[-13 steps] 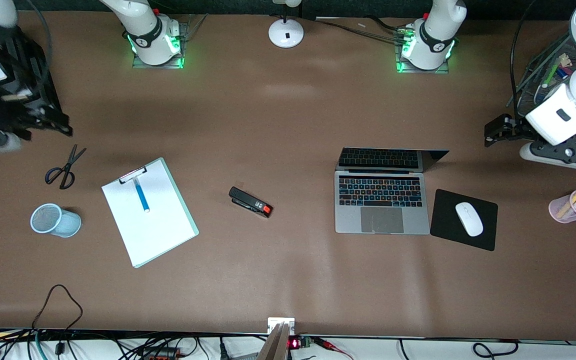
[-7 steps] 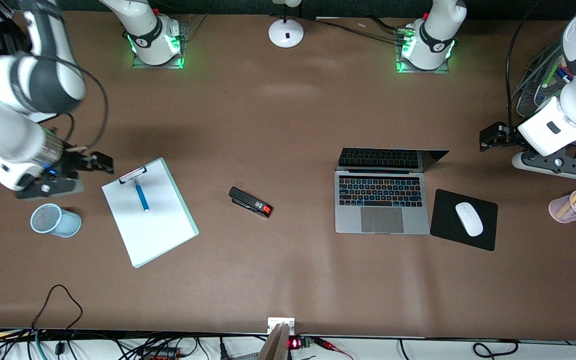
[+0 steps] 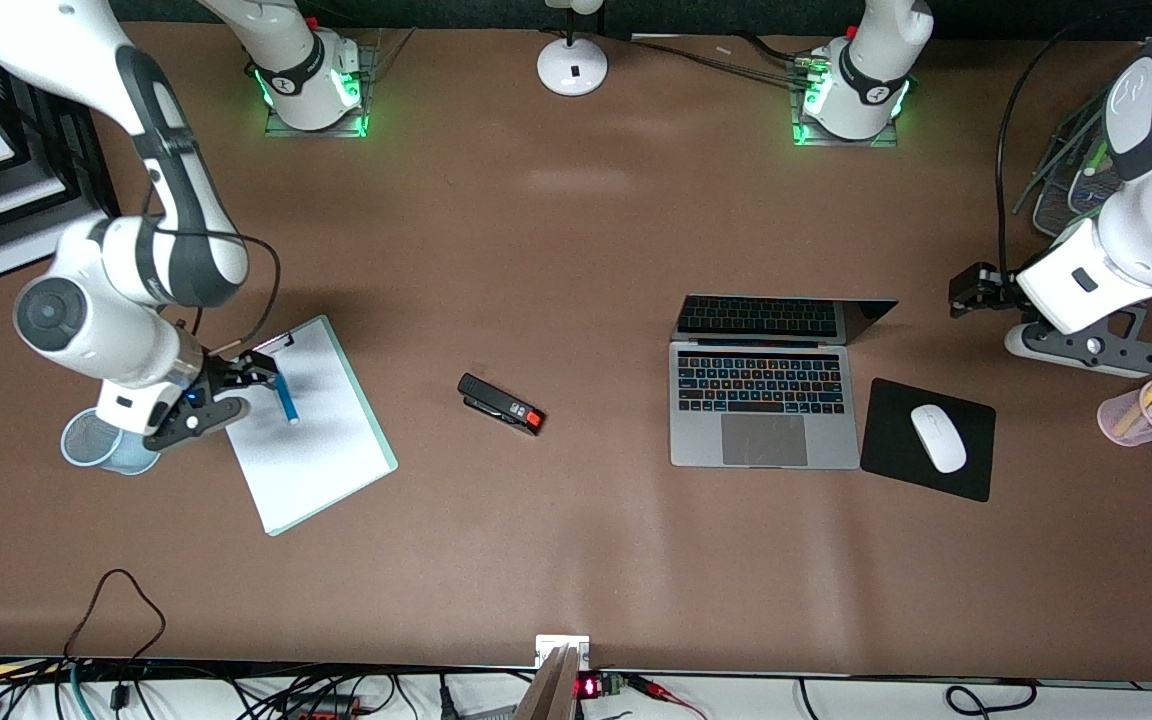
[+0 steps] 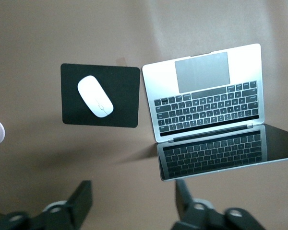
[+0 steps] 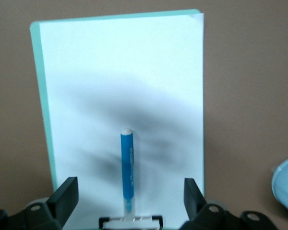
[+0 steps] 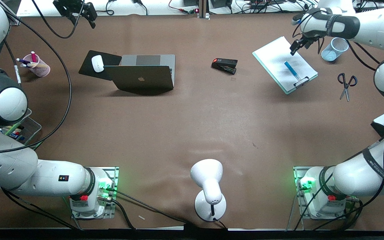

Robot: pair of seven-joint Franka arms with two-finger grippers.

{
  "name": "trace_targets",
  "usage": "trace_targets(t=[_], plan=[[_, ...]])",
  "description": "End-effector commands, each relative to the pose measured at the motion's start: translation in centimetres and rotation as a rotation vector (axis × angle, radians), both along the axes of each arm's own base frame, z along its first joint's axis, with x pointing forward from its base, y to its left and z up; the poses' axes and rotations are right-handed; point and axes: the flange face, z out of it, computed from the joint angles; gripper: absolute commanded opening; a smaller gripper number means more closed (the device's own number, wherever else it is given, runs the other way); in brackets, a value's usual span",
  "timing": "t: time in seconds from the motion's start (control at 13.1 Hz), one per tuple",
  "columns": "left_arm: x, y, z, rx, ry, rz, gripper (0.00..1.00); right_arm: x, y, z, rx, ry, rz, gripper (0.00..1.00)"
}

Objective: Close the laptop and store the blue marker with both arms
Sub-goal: 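Reach the right gripper down to the blue marker on the clipboard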

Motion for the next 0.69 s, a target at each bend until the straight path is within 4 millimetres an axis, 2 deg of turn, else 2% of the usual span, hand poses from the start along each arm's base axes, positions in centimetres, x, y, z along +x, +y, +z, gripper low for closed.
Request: trace_targets(t=[0.0, 0.08, 0.23, 0.38, 0.54, 0.61], plan=[[1.7, -0.5, 1.2, -0.015, 0.027, -0.003, 0.03, 0.5, 0.2, -1.9, -0.002, 0.0, 0.057, 0.86], [1.8, -1.5, 1.0, -0.015, 0.035, -0.015, 0.01, 0.5, 0.2, -2.0, -0.002, 0.001, 0.055, 0.82], [1.5, -3.0, 1.0, -0.014, 0.046, 0.006, 0.01, 0.4, 1.5, -3.0, -0.003, 0.015, 0.078, 0.74], [0.8, -5.5, 0.7, -0.015, 0.073, 0.064, 0.01, 0.5, 2.4, -3.8, -0.007, 0.024, 0.096, 0.66], [-0.1, -6.4, -0.3, -0.054, 0.147, 0.103, 0.01, 0.8, 2.7, -4.4, -0.012, 0.028, 0.105, 0.63], [-0.8, -7.6, -1.0, -0.059, 0.178, 0.102, 0.01, 1.0, 2.7, -4.5, -0.012, 0.025, 0.111, 0.63]])
